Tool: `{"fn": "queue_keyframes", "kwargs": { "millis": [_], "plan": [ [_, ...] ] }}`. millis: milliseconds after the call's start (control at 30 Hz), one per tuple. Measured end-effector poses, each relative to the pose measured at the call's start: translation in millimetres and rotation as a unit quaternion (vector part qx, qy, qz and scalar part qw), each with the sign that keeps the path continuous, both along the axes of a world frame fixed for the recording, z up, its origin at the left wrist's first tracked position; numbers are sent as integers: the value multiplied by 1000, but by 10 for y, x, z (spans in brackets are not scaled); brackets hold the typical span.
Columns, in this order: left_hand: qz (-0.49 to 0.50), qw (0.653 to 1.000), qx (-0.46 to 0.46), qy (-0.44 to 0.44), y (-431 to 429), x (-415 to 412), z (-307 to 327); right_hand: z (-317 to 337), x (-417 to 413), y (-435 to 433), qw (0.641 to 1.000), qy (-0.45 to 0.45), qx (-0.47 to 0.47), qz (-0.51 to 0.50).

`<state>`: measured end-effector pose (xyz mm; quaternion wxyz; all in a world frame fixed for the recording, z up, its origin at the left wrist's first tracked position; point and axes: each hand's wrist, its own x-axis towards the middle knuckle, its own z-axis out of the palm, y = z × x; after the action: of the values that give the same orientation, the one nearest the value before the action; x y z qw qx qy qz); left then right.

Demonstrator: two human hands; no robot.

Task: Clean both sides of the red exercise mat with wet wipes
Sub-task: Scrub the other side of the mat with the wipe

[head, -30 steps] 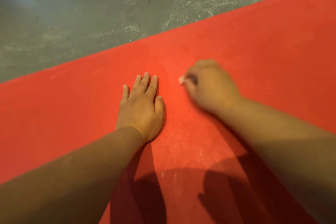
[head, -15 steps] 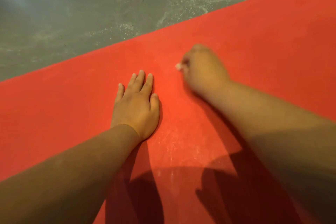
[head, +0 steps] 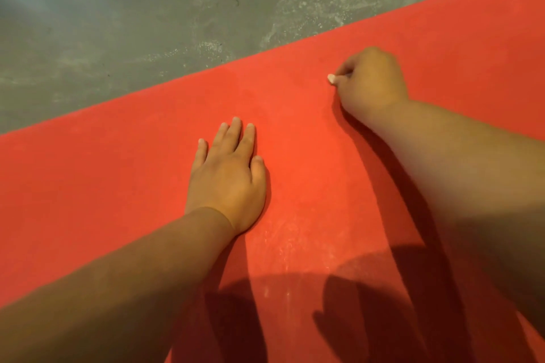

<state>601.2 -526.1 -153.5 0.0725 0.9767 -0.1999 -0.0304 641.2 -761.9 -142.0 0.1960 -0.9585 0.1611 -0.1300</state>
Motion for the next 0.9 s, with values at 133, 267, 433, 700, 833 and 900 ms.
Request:
{"fn": "queue_keyframes", "kwargs": {
  "millis": [133, 267, 433, 700, 833, 900],
  "plan": [
    [2, 1000, -2, -1, 3, 0, 2, -67, -20, 374, 1000, -10, -7, -20],
    [2, 1000, -11, -1, -11, 8, 18, -100, -305, 1018, 976, -34, -4, 213],
    [17, 1000, -1, -4, -1, 18, -1, -72, -20, 121, 998, -1, -55, 21],
    [67, 998, -4, -13, -25, 56, 5, -102, -499, 1106, 977, -59, 51, 198],
    [89, 993, -54, -53, -14, 103, -24, -144, -155, 483, 995, -44, 28, 84],
    [96, 991, -56, -80, -8, 151, -44, -147, -84, 242, 995, -73, 56, -46]
  ]
}}
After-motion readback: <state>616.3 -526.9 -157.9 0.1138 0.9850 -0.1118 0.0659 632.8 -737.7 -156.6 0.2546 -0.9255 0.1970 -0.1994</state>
